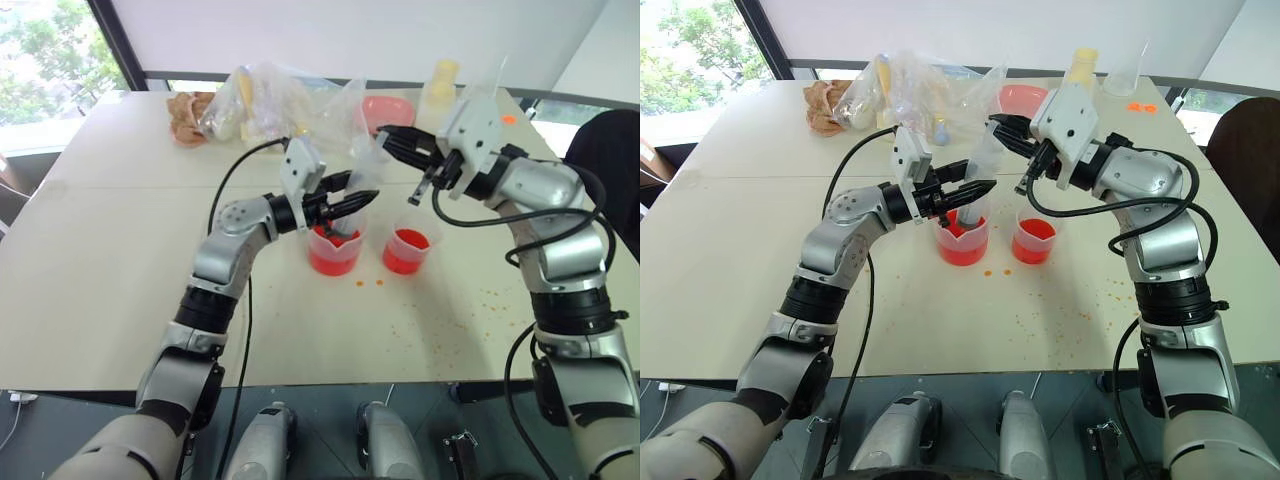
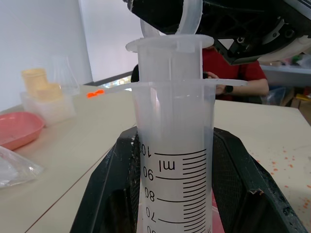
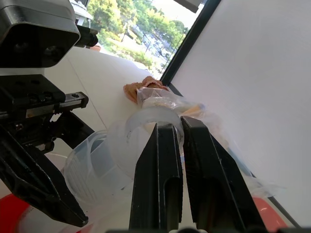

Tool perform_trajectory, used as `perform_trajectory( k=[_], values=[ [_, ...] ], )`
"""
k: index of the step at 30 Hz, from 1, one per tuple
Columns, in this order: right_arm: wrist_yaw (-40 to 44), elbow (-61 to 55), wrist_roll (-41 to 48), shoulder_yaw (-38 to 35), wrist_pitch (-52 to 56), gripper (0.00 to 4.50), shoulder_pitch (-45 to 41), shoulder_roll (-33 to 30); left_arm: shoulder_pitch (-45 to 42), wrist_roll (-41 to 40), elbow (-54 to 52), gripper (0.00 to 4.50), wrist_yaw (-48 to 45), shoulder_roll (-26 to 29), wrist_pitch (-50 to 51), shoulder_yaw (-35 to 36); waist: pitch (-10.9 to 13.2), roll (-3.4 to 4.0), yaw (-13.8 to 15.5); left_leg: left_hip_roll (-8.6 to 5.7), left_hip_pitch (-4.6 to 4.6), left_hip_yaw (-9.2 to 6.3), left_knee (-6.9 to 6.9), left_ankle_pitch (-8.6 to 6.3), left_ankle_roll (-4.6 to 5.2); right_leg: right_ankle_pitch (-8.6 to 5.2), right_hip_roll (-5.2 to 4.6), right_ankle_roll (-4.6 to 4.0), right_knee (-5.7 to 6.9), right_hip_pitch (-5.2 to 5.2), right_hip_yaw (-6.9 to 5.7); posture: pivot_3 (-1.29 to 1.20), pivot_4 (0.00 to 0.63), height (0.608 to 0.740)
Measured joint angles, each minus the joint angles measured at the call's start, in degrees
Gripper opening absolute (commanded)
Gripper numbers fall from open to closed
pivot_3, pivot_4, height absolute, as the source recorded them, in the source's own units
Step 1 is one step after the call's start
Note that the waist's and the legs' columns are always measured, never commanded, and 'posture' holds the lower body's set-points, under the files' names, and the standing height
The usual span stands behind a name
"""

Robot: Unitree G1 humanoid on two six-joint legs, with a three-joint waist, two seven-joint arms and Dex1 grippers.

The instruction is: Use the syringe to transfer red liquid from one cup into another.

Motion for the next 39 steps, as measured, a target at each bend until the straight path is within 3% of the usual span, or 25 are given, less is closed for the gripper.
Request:
perform_trajectory(
  k=[14,15,17,21,23,28,34,39],
  values=[
    [-0.6,1.8,0.1,-0.1,-1.4,0.05,-1.2,-1.1,0.0,0.4,1.0,1.44,0.8,-0.2,-0.1,0.0,0.0,0.00,0.0,0.00,0.00,0.00,0.00,0.00,0.00,0.00,0.00,0.00,0.00,0.00,0.00,0.00,0.150,0.740],
    [-0.7,1.8,0.3,-0.2,-1.3,0.67,-1.2,-1.1,-0.1,0.4,1.1,1.44,0.8,-0.2,-0.1,0.0,0.0,0.00,0.0,0.00,0.00,0.00,0.00,0.00,0.00,0.00,0.00,0.00,0.00,0.00,0.00,0.00,0.150,0.740],
    [-1.0,1.8,0.6,-1.5,-0.6,1.43,-1.2,-1.3,-0.3,0.4,1.6,1.44,0.9,-0.6,-0.2,0.0,0.0,0.00,0.0,0.00,0.00,0.00,0.00,0.00,0.00,0.00,0.00,0.00,0.00,0.00,0.00,0.00,0.150,0.740],
    [-1.6,1.3,1.5,-4.2,0.8,3.63,-1.1,-1.8,-1.2,0.4,2.7,1.44,1.3,-0.8,-0.3,0.6,0.0,0.00,0.2,-0.01,0.00,0.01,0.00,0.00,0.00,0.00,0.00,0.00,-0.01,0.00,0.00,0.00,0.150,0.740],
    [-2.6,-0.1,1.5,-5.3,1.3,4.47,-0.7,-1.9,-1.8,0.5,4.3,1.44,2.0,-0.7,-0.6,1.3,0.0,0.00,0.2,0.00,0.00,-0.01,0.00,0.00,0.00,0.00,0.00,0.00,-0.01,0.00,0.00,0.00,0.150,0.740],
    [-3.7,-7.0,5.0,-10.3,5.9,4.47,6.4,-2.8,-2.5,-0.2,6.0,1.44,3.2,-0.5,0.3,3.3,0.0,0.00,0.3,0.00,-0.01,-0.01,0.00,-0.01,0.02,0.00,-0.01,0.00,-0.01,0.01,-0.01,0.00,0.150,0.740],
    [-7.3,-17.7,21.9,-24.2,21.8,4.47,14.9,-4.7,-2.8,-2.6,3.9,1.44,3.5,-0.3,3.0,5.5,0.0,0.00,0.3,0.11,-0.02,-0.04,0.00,-0.03,0.04,0.00,-0.05,0.00,-0.04,0.02,0.00,0.00,0.150,0.740],
    [-9.7,-20.9,23.7,-29.0,25.2,4.47,21.9,-8.0,-6.5,-4.2,2.7,1.44,3.7,-1.2,4.8,6.3,0.0,-0.01,0.4,0.12,-0.03,-0.01,0.01,-0.03,0.05,0.00,-0.02,0.00,-0.02,0.04,-0.02,0.00,0.150,0.740]
  ],
)
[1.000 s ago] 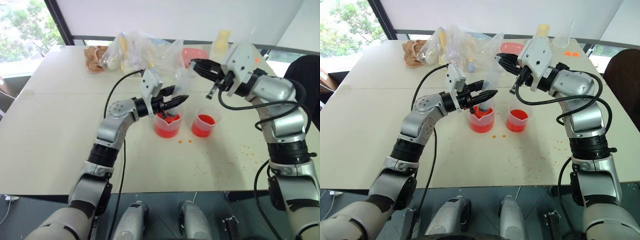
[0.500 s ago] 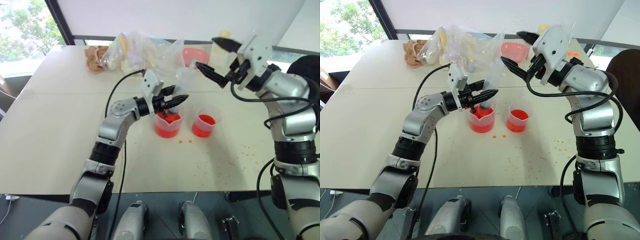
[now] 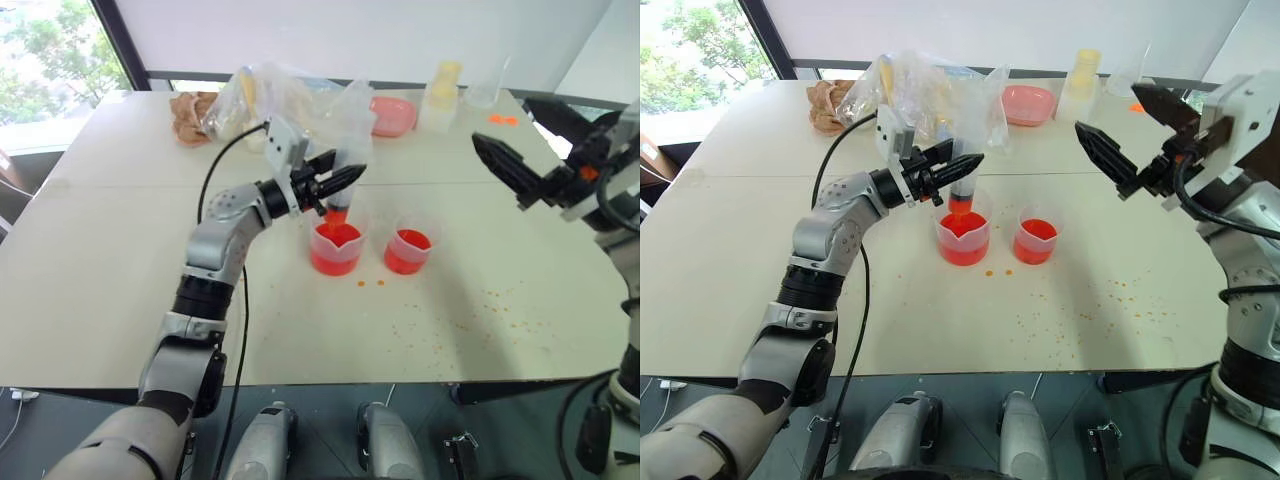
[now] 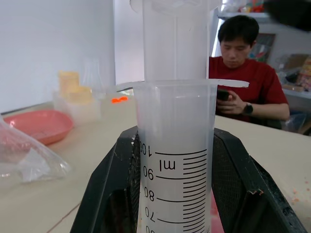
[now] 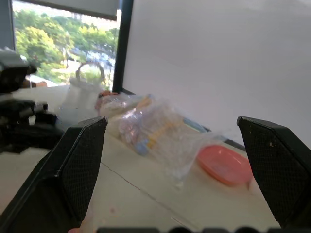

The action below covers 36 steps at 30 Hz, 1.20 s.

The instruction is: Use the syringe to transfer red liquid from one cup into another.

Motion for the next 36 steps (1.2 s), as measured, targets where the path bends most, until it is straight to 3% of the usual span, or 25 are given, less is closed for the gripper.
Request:
perform_trajectory(
  k=[6,14,25,36],
  values=[
    [0.4,2.3,-2.1,-2.5,-1.9,4.47,0.7,-5.2,-12.7,-2.6,1.9,1.44,-1.1,-6.4,-2.5,1.4,0.0,0.01,0.1,-0.10,0.01,0.08,0.06,-0.08,0.14,-0.01,-0.01,0.02,-0.14,0.14,-0.02,0.00,0.150,0.740],
    [0.6,5.9,-8.4,-3.2,-8.0,4.47,0.4,-10.1,-12.6,0.4,19.9,1.44,-5.1,-15.1,-10.0,-1.9,0.0,0.00,-0.2,-0.07,0.05,0.26,0.05,-0.09,0.16,-0.01,0.01,0.02,-0.14,0.11,-0.02,0.00,0.150,0.740],
    [0.8,6.1,-10.7,5.6,-12.1,4.47,-7.6,-9.2,-12.4,5.6,26.0,1.44,-8.2,-16.4,-17.1,-3.2,0.0,0.00,0.0,-0.01,0.02,0.08,0.06,-0.09,0.16,-0.01,0.00,0.02,-0.15,0.10,-0.02,0.00,0.150,0.740],
    [2.3,8.0,-12.2,9.1,-13.9,4.47,-8.3,-7.6,-9.9,9.2,26.9,1.44,-9.3,-16.6,-19.4,-5.2,0.0,0.00,0.1,-0.02,0.01,0.06,0.06,-0.09,0.16,-0.01,-0.01,0.02,-0.15,0.10,-0.02,0.00,0.150,0.740]
  ],
)
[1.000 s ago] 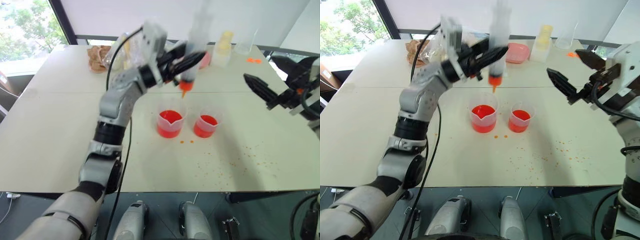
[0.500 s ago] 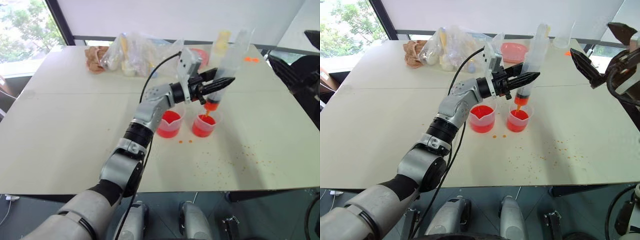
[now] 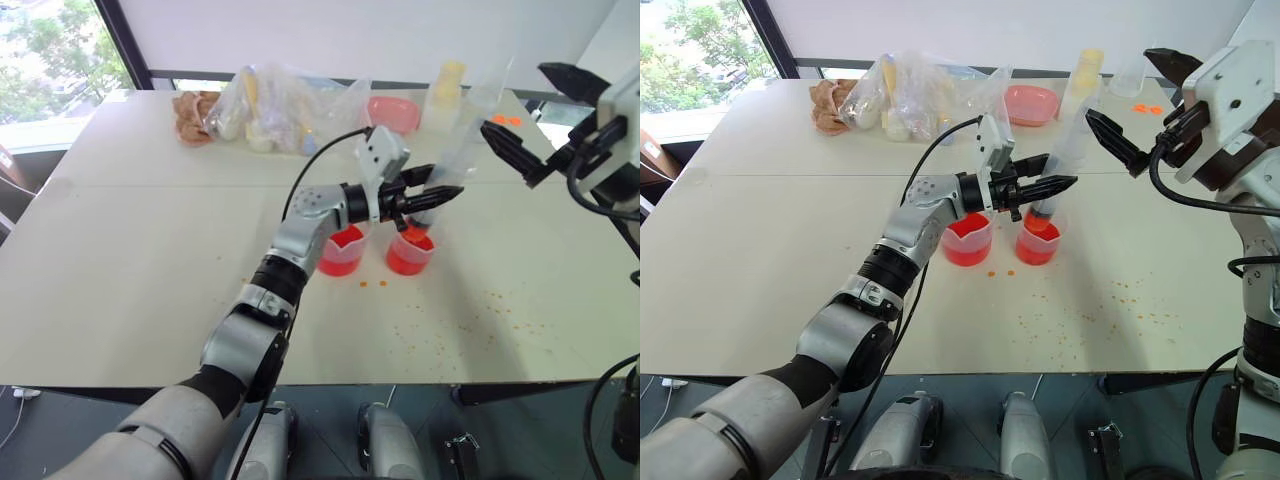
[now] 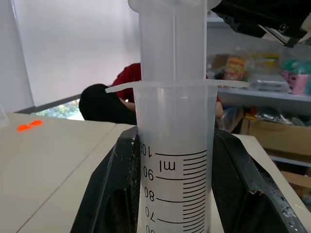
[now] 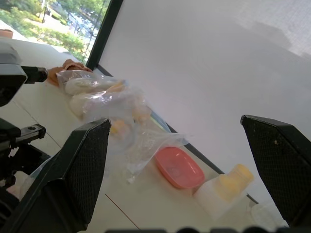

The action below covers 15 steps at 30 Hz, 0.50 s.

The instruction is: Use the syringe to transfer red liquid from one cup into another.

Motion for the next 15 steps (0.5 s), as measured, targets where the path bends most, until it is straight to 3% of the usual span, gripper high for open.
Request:
perform_trajectory(
  k=[2,4,12,15],
  values=[
    [0.2,0.0,-0.1,0.0,0.0,4.47,0.1,0.0,0.2,0.2,0.0,1.44,-0.1,-0.1,-0.2,0.0,0.0,0.00,0.0,0.00,0.00,-0.01,0.00,0.00,0.00,0.00,0.00,0.00,0.00,0.00,0.00,0.00,0.150,0.740],
    [0.3,0.0,-0.3,0.1,0.0,3.96,0.2,0.0,0.4,0.4,0.0,1.44,-0.2,-0.2,-0.3,0.0,0.0,0.00,0.0,0.00,0.00,0.00,0.00,0.00,0.00,0.00,0.00,0.00,0.00,0.00,0.00,0.00,0.150,0.740],
    [1.6,-0.8,-0.3,2.1,0.0,0.20,0.3,0.8,0.4,0.4,-0.1,1.44,0.3,-1.3,-0.9,0.1,0.0,0.00,0.0,0.00,0.00,-0.01,0.00,0.00,0.00,0.00,0.00,0.00,0.00,0.00,0.00,0.00,0.150,0.740],
    [1.5,-1.3,-0.2,2.2,0.1,0.09,0.5,1.3,0.4,0.3,0.0,1.44,0.6,-1.3,-0.8,0.4,0.0,0.00,0.0,0.00,0.00,-0.01,0.00,0.00,0.00,0.00,0.00,0.00,0.00,0.00,0.00,0.00,0.150,0.740]
  ],
)
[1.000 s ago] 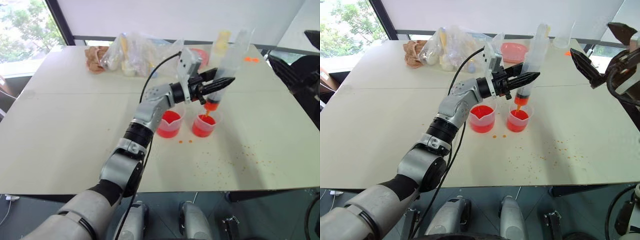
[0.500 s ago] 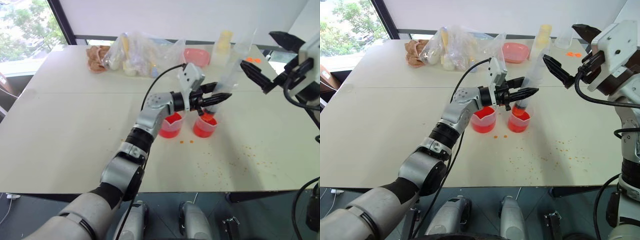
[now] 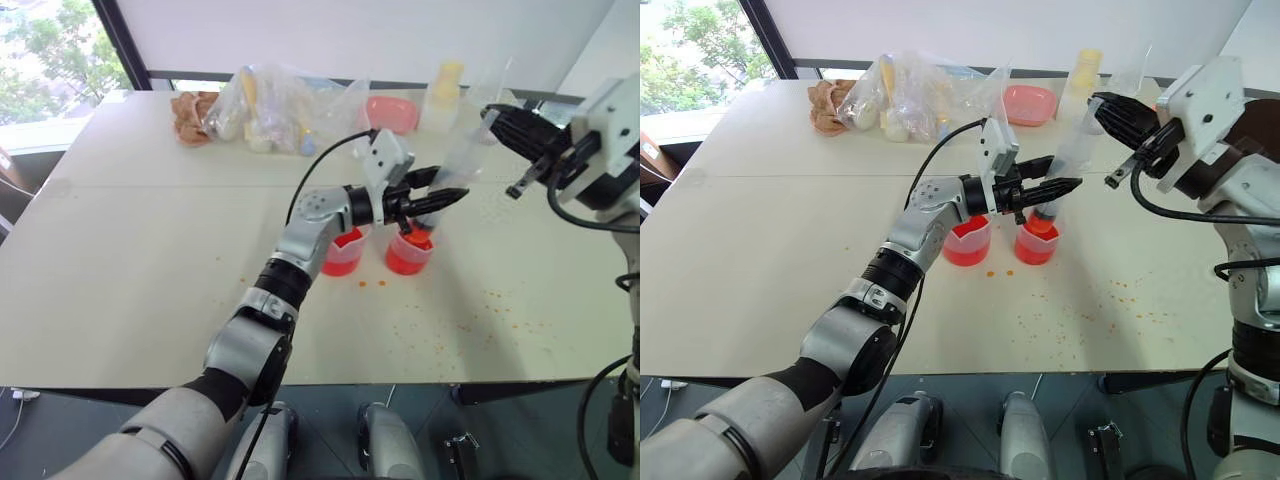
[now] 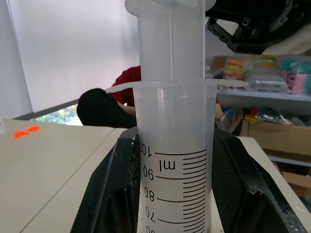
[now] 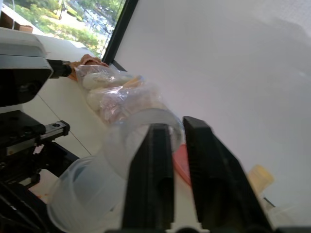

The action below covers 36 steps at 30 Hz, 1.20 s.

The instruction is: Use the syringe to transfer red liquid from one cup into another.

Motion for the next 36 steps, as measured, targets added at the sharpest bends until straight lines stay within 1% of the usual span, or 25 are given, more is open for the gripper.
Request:
perform_trajectory(
  k=[12,23,33,34,36],
  values=[
    [-3.6,-2.9,0.2,-0.7,1.7,0.09,3.1,5.4,0.0,-0.2,0.0,1.44,2.4,-1.2,1.2,0.3,0.0,0.00,0.0,-0.03,0.00,-0.01,0.00,0.00,0.00,0.00,0.00,0.00,0.01,0.00,0.00,0.00,0.150,0.740],
    [-5.4,-5.2,-0.3,-0.8,2.5,0.09,6.5,7.7,-0.6,-0.4,0.0,1.44,3.3,-1.5,1.2,0.5,0.0,0.00,0.0,-0.06,0.00,-0.01,0.00,0.00,0.00,0.00,0.00,0.00,0.02,0.00,-0.01,0.00,0.150,0.740],
    [-5.4,-5.6,-2.5,-0.5,2.2,0.09,6.6,7.9,-0.7,-0.5,-0.1,1.44,3.3,-1.5,1.9,0.5,0.0,0.00,0.0,-0.09,0.00,-0.01,0.00,0.00,0.00,0.00,0.00,0.00,0.02,0.00,0.00,0.00,0.150,0.740],
    [-5.5,-5.5,-2.6,-0.5,1.9,0.36,6.5,7.9,-0.7,-0.5,-0.2,1.44,3.3,-1.5,2.2,0.5,0.0,0.00,0.0,-0.09,0.00,-0.01,0.00,0.00,0.00,0.00,0.00,0.00,0.01,0.00,-0.01,0.00,0.150,0.740],
    [-5.5,-5.5,-3.0,-0.9,1.0,1.05,6.4,7.9,-0.7,-0.5,-0.7,1.44,3.5,-1.5,2.5,0.5,0.0,0.00,0.0,-0.09,0.00,-0.01,0.00,0.00,0.00,0.00,0.00,0.00,0.01,0.00,-0.01,0.00,0.150,0.740]
  ],
)
